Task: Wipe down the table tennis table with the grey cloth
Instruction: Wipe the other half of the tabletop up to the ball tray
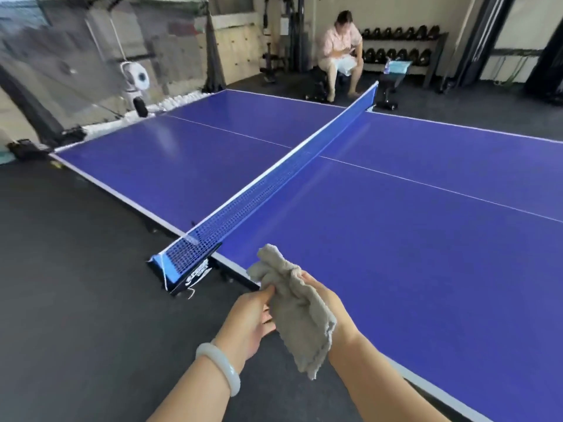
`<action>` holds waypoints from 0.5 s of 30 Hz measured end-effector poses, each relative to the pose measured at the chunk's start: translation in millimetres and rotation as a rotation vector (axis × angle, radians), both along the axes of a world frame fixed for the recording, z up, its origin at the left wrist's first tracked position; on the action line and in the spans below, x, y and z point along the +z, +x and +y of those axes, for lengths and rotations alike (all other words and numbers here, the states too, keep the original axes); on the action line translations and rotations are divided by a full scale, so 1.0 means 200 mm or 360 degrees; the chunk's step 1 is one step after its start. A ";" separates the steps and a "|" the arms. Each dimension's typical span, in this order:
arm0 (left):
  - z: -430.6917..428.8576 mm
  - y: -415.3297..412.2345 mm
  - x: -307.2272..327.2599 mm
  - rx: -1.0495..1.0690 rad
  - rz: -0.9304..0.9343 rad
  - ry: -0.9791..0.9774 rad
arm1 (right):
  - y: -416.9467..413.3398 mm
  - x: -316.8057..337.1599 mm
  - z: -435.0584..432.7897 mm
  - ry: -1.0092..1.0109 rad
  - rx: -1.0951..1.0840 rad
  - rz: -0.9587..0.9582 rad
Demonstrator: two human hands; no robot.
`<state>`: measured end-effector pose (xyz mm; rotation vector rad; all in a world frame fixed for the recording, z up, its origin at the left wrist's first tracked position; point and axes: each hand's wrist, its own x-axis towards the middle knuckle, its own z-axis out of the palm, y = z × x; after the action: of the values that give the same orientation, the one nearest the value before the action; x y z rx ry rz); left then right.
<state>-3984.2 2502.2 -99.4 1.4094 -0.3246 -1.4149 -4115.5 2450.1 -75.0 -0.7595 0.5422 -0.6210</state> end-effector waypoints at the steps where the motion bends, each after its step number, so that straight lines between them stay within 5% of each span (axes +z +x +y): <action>1: 0.06 0.06 0.01 0.0081 0.0035 -0.0013 | 0.08 0.01 0.04 -0.0013 0.0105 -0.0051; 4: 0.20 0.18 0.01 0.0308 -0.0151 0.0037 | 0.26 0.07 0.11 0.0084 0.0380 -0.0006; 10: 0.40 0.40 -0.04 0.0853 -0.0671 0.0234 | 0.61 0.02 0.05 -0.0039 0.0913 0.0621; 15: 0.46 0.70 0.05 0.0959 -0.1198 0.0467 | 0.97 -0.02 0.01 -0.0661 0.1077 0.1102</action>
<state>-3843.6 2593.5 -89.2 2.0399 -0.1363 -0.4154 -3922.2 2452.0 -79.0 -1.4857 0.7375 0.1962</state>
